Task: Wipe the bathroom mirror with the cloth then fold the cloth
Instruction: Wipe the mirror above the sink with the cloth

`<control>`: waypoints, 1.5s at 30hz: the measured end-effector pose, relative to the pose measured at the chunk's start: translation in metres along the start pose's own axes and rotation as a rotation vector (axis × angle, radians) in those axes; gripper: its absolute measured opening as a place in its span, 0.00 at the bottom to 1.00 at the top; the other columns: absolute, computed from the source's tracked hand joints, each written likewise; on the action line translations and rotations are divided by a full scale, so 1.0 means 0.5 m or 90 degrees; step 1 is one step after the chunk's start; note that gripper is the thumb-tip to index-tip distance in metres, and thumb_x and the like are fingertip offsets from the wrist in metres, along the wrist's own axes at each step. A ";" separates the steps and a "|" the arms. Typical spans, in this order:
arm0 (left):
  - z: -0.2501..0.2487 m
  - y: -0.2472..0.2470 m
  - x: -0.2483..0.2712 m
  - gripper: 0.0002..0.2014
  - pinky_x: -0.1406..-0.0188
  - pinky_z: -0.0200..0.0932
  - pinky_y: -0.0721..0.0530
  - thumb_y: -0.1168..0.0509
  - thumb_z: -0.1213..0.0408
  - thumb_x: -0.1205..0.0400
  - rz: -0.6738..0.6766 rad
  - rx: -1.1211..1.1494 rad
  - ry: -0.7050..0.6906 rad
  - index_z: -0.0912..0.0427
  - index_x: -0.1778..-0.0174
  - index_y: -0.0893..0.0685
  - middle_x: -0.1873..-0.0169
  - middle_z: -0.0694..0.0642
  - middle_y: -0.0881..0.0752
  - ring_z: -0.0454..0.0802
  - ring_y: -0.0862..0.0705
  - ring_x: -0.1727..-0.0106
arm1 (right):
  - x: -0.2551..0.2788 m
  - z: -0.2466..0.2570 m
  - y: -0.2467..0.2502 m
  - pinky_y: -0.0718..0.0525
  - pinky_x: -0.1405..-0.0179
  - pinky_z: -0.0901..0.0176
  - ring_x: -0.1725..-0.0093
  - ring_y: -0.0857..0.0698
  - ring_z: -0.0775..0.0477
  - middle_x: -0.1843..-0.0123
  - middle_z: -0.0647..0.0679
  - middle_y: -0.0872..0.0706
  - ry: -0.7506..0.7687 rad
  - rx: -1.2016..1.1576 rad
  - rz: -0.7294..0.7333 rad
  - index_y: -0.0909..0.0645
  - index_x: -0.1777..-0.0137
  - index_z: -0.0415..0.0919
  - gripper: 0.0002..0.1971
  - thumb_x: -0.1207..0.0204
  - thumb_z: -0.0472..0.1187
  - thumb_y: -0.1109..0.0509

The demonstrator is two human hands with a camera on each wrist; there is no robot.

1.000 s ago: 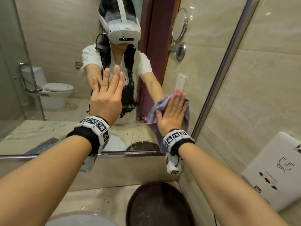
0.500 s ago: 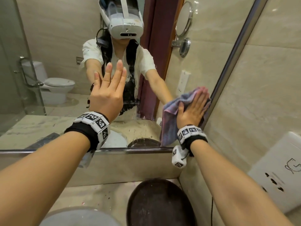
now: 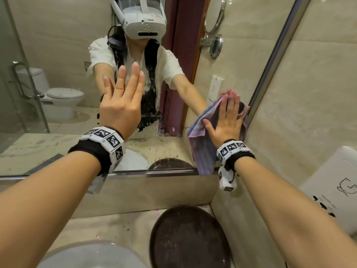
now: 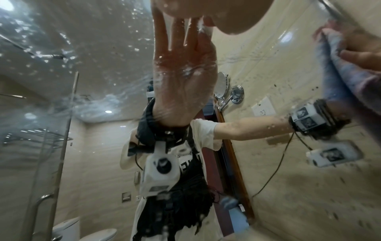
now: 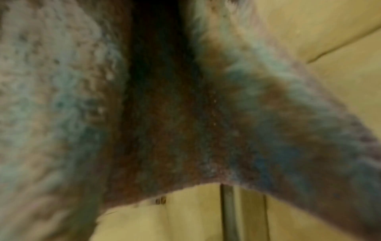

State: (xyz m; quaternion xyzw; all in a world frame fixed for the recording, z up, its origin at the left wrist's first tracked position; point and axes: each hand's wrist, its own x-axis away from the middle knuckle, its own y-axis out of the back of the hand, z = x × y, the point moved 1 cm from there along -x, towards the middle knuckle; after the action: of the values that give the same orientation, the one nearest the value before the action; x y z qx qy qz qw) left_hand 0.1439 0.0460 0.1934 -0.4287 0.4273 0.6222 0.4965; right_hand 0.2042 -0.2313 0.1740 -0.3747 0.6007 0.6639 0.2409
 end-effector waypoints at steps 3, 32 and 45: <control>-0.004 0.005 -0.003 0.28 0.32 0.68 0.26 0.36 0.73 0.22 0.012 0.012 0.020 0.64 0.24 0.32 0.26 0.62 0.27 0.64 0.28 0.26 | 0.042 0.039 -0.026 0.62 0.23 0.31 0.18 0.50 0.34 0.17 0.32 0.49 -0.151 -0.025 0.038 0.59 0.20 0.30 0.44 0.25 0.63 0.53; -0.068 0.075 0.234 0.31 0.32 0.67 0.28 0.45 0.73 0.26 0.323 0.118 0.102 0.65 0.23 0.35 0.23 0.63 0.33 0.65 0.34 0.23 | 0.072 0.166 -0.045 0.72 0.25 0.45 0.22 0.41 0.25 0.22 0.24 0.39 -0.057 -0.058 -0.015 0.44 0.22 0.24 0.45 0.26 0.62 0.45; -0.021 0.125 0.247 0.35 0.22 0.61 0.43 0.47 0.68 0.26 0.422 0.109 0.180 0.69 0.21 0.44 0.20 0.67 0.42 0.61 0.42 0.19 | 0.143 0.335 -0.099 0.75 0.27 0.36 0.19 0.48 0.43 0.17 0.45 0.40 0.506 0.042 0.052 0.50 0.19 0.42 0.32 0.19 0.54 0.49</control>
State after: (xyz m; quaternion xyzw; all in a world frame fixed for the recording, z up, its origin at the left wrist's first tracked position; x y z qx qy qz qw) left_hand 0.0662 0.0581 0.0792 -0.3056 0.6582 0.6455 0.2381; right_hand 0.1643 -0.0687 0.0870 -0.5704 0.6825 0.4563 -0.0251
